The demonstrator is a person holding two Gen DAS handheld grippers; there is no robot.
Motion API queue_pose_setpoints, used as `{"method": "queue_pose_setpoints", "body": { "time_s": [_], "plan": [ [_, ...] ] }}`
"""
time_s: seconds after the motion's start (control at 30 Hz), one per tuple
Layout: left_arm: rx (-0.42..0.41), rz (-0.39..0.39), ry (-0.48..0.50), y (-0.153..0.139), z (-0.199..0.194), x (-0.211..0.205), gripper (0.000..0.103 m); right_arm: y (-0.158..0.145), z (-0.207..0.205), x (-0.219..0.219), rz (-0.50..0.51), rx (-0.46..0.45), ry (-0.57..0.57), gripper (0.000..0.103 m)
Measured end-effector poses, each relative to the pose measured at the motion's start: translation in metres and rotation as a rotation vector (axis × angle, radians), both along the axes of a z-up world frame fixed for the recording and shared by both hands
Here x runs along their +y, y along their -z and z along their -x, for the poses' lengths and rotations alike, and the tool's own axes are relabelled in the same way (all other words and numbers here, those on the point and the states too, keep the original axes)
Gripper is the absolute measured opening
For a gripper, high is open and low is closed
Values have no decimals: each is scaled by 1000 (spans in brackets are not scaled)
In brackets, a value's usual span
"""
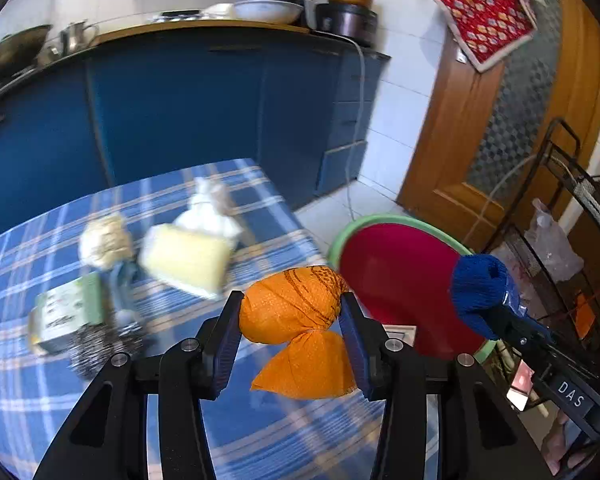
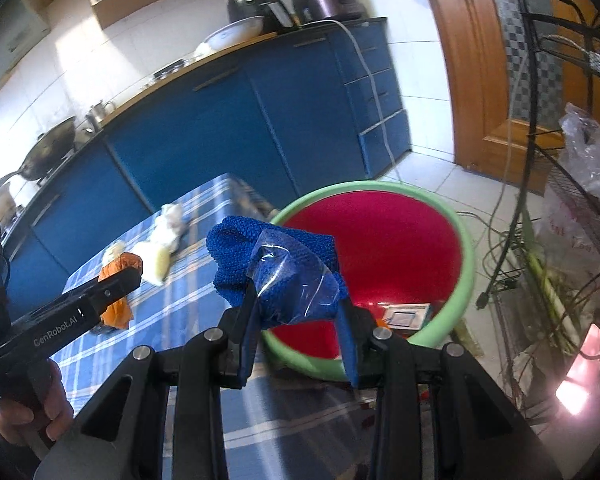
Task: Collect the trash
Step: 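Carry the orange cloth and blue bag with both tools over the red bucket, then open both tools to drop the items into the bucket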
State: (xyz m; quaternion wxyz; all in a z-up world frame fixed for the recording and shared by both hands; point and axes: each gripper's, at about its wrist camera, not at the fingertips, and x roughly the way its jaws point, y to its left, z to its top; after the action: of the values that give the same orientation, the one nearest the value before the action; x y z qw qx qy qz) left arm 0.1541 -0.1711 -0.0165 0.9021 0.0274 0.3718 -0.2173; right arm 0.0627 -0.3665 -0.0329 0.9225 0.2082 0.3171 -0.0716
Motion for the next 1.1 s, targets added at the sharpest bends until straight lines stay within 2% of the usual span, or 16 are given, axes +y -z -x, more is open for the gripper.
{"method": "queue_pose_setpoints", "body": {
  "time_s": [0.3,0.53,0.6,0.8,1.1],
  "plan": [
    [38,-33,99,21,-14,-59,49,17,-5,-32,-20,30,56,38],
    [59,-64,147,35,-19,-86,50,32,-12,-49,-46,56,81,39],
    [61,-74,162,38,-18,-93,54,36,-14,-52,-53,62,85,39],
    [68,-114,161,45,-19,-100,61,44,-18,-59,-68,73,91,39],
    [67,-114,140,43,-21,-95,62,46,-23,-58,-74,77,82,43]
  ]
}}
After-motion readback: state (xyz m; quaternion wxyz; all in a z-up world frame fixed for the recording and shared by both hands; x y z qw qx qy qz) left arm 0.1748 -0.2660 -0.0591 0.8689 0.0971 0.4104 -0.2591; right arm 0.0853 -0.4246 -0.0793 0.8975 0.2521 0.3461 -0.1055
